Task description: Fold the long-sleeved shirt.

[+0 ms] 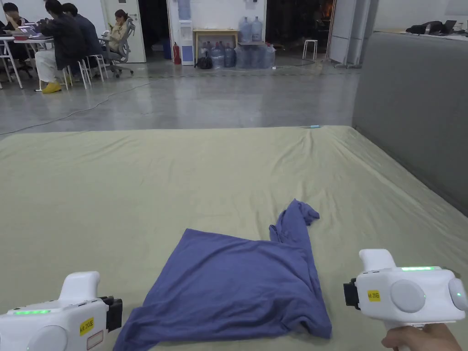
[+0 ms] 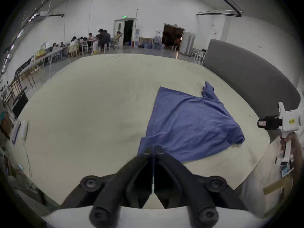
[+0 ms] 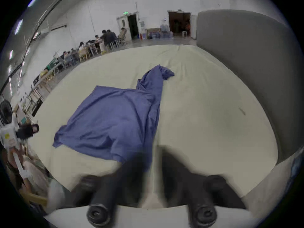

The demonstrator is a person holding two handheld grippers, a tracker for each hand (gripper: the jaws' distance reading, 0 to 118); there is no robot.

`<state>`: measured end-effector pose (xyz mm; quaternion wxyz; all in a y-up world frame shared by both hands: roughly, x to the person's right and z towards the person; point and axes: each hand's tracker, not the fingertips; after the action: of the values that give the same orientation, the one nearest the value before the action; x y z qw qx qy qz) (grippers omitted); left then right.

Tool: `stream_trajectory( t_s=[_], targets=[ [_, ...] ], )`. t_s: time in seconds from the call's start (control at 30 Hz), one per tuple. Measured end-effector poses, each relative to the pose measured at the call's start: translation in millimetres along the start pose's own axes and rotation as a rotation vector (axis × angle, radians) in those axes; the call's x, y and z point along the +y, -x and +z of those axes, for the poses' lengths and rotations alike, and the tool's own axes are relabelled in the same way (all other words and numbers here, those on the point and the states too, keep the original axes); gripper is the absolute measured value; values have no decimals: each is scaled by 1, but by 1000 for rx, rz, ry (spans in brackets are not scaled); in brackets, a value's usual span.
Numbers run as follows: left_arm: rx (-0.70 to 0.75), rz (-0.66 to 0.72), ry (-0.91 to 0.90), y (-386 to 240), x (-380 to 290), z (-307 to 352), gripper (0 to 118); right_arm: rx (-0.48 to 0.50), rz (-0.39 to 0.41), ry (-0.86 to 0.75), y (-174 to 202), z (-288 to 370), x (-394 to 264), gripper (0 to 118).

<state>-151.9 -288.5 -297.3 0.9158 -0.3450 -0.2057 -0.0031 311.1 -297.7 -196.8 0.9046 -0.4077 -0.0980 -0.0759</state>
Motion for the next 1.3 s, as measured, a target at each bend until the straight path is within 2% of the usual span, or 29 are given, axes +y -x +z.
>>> stream_trajectory(
  t_s=[0.1, 0.23, 0.27, 0.3, 0.33, 0.37, 0.43, 0.47, 0.6, 0.63, 0.67, 0.7, 0.73, 0.77, 0.8, 0.83, 0.9, 0.97, 1.0, 1.03, 1.07, 1.1, 1.17, 1.2, 1.23, 1.3],
  targets=[
    [-25, -4, 52, -13, 1, -7, 0, 35, 4, 40, 2, -4, -11, 0],
    [-68, -7, 64, -27, 25, -31, 0, 81, -51, 57, 2, -16, -10, 0],
    [-74, -10, 58, -32, 34, -40, 0, 93, -66, 59, 1, -23, -3, 17],
    [-81, -21, 50, -38, 46, -52, 0, 105, -84, 61, 1, -29, -3, 50],
    [-96, -38, 39, -37, 58, -68, 0, 100, -98, 78, 1, -38, -2, 91],
    [-94, -49, 30, -41, 68, -82, 23, 100, -116, 109, 1, -47, -3, 102],
    [-37, -66, 11, -49, 93, -121, 112, 77, -129, 147, 0, -70, -1, 101],
    [-26, -65, 29, -48, 103, -140, 118, 64, -133, 164, 1, -78, -3, 100],
    [-45, -29, 64, -50, 136, -218, 117, 114, -129, 252, 9, -104, -12, 96],
    [-50, -19, 86, -53, 140, -235, 118, 117, -121, 272, 12, -109, -14, 87],
    [-48, -12, 98, -56, 143, -252, 118, 122, -116, 280, 14, -113, -16, 69],
    [-44, -11, 117, -59, 144, -270, 118, 50, -57, 246, 18, -112, -19, 58],
    [-28, -6, 135, -51, 148, -293, 118, 103, -13, 213, 19, -108, -18, 52],
    [-20, -6, 146, -53, 148, -307, 118, 115, 20, 210, 21, -104, -17, 37],
    [-9, -7, 162, -54, 148, -322, 118, 137, 9, 194, 23, -100, -15, 9],
    [15, -17, 187, -57, 148, -336, 118, 120, -11, 201, 26, -97, -15, 7],
    [66, -48, 213, -56, 149, -357, 118, 123, 6, 207, 30, -100, -16, 6],
    [104, -47, 259, -59, 151, -375, 112, 113, 18, 210, 30, -102, -15, 6],
    [112, -38, 276, -55, 155, -388, 100, 118, 13, 209, 28, -103, -14, 6],
    [120, -34, 275, -57, 153, -390, 93, 124, -3, 211, 26, -103, -14, 7],
    [133, -31, 256, -60, 150, -386, 91, 131, -14, 213, 23, -104, -15, 7],
    [152, -40, 248, -64, 150, -383, 81, 134, -17, 214, 22, -105, -15, 7],
    [185, -100, 211, -66, 154, -373, 2, 138, -11, 215, 23, -108, -15, 6],
    [227, -156, 213, -65, 153, -366, 0, 138, -7, 213, 23, -109, -16, 6],
    [162, -152, 208, -59, 155, -358, 0, 140, -5, 213, 24, -111, -16, 6],
    [23, -45, 253, -48, 158, -336, 0, 143, 4, 212, 24, -111, -15, 7]
  ],
)
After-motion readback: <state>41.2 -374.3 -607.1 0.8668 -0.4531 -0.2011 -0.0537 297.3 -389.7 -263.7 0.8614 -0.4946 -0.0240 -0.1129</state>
